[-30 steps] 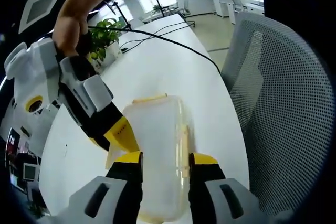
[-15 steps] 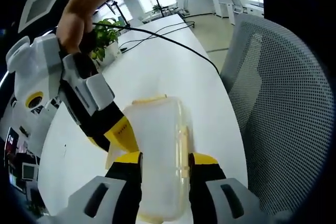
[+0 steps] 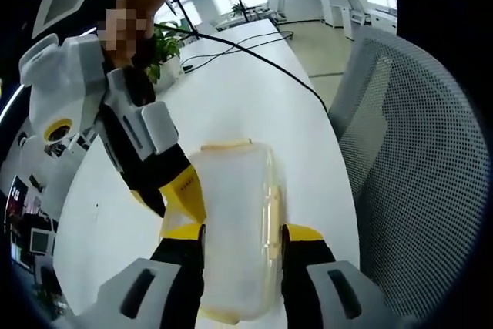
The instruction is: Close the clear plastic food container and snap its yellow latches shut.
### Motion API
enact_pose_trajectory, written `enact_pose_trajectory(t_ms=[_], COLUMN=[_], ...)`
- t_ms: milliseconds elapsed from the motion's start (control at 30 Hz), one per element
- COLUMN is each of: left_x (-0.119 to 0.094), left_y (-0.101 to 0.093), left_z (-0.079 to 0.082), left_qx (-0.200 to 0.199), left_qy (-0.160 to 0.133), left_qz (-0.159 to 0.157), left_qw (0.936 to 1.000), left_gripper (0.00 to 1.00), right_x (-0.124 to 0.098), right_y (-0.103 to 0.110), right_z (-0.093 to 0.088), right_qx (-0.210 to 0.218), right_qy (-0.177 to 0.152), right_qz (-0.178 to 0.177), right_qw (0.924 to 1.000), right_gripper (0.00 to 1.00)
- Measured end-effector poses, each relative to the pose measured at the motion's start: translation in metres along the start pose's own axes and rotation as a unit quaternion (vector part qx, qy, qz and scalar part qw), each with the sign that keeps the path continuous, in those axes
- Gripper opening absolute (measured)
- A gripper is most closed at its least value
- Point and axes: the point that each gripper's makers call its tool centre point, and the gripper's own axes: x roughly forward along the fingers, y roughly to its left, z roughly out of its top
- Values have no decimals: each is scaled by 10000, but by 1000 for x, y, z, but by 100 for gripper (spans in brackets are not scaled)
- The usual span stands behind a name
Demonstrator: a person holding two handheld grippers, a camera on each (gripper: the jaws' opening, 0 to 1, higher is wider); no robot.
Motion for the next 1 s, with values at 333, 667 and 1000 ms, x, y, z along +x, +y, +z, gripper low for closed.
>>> enact_pose_trajectory(t_ms=[333, 667, 1000], left_x=[-11, -22, -33], left_y=[9, 21, 34], left_z=[1, -9, -27], left_qx=[-423, -988, -1617], left_qy=[-139, -190, -213], left_qz=[93, 216, 381], left_qw=[9990, 9947, 9859], left_gripper=[43, 50, 59], right_x=[-21, -36, -51], right_y=[-4, -1, 9], right_z=[3, -10, -22], right_qx=[-12, 43, 127], right_qy=[-347, -620, -906], right_qz=[-403, -776, -1173], right_qw=[9986, 9950, 9889], right_gripper=[38, 45, 50])
